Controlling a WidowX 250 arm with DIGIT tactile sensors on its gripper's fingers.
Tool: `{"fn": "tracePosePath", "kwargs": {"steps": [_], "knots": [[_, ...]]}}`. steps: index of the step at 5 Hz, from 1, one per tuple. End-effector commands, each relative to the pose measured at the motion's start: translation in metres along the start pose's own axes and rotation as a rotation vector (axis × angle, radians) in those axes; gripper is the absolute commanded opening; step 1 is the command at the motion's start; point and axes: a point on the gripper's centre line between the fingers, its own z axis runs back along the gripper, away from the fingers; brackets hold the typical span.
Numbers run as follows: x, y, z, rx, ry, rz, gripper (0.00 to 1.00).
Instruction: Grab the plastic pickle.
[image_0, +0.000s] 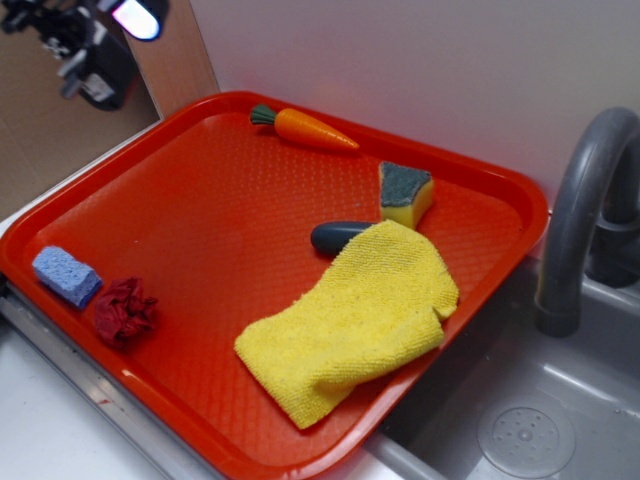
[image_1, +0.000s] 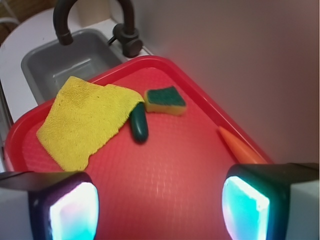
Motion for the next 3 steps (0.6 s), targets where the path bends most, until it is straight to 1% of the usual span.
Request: {"fn": "tracePosePath", "kwargs": {"steps": [1, 2, 3], "knots": [[0.022, -0.020, -0.054, -0.083, 0.017, 0.012, 1.00], [0.022, -0.020, -0.083, -0.094, 0.054, 0.025, 1.00], [0.030, -0.026, -0.111, -0.112, 0.104, -0.009, 1.00]]}}
